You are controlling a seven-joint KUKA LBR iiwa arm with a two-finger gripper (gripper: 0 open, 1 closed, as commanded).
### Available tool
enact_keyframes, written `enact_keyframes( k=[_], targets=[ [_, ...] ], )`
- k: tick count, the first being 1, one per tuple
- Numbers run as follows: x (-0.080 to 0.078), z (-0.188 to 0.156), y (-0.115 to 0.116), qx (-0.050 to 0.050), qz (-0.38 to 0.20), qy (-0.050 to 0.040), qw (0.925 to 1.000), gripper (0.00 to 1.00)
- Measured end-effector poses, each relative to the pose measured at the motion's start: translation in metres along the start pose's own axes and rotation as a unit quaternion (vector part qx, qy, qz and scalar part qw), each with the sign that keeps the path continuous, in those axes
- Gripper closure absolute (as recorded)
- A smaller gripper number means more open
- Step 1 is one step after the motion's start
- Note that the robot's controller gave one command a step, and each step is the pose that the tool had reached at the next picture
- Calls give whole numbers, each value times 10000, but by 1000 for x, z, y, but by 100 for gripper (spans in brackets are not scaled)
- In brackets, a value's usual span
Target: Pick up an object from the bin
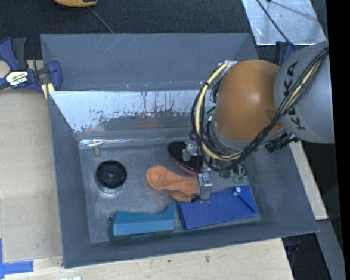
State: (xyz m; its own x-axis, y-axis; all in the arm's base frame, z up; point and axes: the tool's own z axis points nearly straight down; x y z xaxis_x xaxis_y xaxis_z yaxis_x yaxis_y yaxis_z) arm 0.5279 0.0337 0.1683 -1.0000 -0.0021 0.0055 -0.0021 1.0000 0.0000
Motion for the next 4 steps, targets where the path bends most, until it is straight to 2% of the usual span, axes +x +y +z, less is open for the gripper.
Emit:
enact_keyframes(
  k=[1,2,3,4],
  targets=[
    [-2,-4,0,-2,4,-42,10000,0],
    [-11,47,6,-2,-74,-76,9999,0],
    [-10,92,24,-6,140,-46,9999,100],
    [-10,92,24,-7,145,-45,9999,100]
  ],
)
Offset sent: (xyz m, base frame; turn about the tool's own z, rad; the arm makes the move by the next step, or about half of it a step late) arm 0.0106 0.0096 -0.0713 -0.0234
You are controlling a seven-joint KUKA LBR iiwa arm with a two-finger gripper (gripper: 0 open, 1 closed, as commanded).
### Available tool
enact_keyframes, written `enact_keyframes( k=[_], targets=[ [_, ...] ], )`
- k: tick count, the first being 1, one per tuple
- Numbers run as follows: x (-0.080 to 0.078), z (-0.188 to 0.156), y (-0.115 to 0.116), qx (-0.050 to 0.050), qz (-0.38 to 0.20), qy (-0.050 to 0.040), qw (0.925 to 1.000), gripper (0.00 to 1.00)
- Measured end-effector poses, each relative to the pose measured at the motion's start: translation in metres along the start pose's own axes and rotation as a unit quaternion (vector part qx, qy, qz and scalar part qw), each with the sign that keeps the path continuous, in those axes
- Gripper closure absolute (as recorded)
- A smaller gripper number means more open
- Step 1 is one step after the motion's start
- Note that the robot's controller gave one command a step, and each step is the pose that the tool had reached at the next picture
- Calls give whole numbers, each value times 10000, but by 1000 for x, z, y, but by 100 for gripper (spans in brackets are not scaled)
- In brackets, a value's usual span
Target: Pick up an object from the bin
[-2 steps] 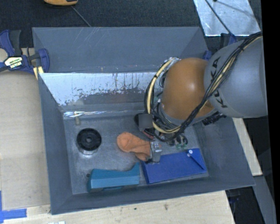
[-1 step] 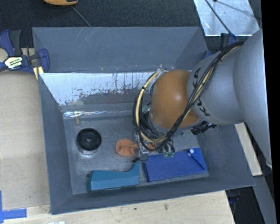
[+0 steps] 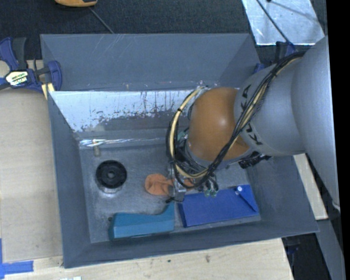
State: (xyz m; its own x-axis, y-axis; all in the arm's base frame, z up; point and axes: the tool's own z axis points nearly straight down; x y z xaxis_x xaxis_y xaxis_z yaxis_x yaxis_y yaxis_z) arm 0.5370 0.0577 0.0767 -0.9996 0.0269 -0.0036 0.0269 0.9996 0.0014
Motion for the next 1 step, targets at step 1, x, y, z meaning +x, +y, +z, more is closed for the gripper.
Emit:
enact_keyframes(
  k=[1],
  targets=[
    [0,0,0,0,1,0,10000,100]
  ],
)
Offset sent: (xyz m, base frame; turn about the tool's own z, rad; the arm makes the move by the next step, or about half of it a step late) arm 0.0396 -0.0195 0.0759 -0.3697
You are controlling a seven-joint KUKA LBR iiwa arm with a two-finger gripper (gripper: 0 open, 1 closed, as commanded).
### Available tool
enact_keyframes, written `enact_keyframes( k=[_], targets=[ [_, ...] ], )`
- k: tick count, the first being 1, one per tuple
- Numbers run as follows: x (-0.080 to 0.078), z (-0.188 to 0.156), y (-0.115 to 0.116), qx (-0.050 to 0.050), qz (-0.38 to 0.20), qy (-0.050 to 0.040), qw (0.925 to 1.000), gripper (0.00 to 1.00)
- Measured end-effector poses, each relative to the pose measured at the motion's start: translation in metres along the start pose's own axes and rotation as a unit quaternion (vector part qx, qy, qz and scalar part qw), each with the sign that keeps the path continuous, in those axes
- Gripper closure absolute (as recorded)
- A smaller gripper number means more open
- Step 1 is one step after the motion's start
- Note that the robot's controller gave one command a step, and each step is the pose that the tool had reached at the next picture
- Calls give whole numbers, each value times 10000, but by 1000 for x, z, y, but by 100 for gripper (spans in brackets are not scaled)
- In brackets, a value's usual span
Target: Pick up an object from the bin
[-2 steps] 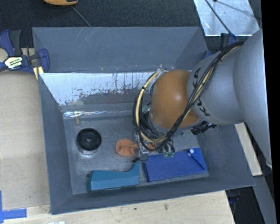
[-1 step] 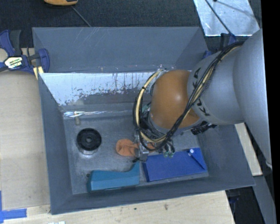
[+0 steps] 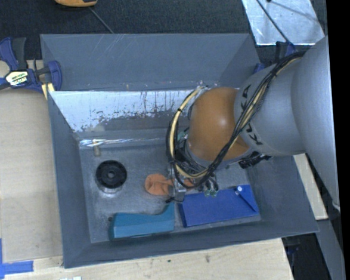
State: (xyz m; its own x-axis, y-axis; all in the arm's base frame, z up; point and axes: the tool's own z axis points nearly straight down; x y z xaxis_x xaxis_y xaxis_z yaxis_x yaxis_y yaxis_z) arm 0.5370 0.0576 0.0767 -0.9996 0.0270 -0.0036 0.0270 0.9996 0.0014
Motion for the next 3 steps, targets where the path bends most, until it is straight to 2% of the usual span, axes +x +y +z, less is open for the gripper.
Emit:
enact_keyframes(
  k=[1,2,3],
  targets=[
    [-41,-76,-19,3,-1828,-5,9832,100],
    [-41,-76,-19,1,-1825,-4,9832,100],
    [-78,-203,0,2,-1896,-4,9819,100]
  ],
)
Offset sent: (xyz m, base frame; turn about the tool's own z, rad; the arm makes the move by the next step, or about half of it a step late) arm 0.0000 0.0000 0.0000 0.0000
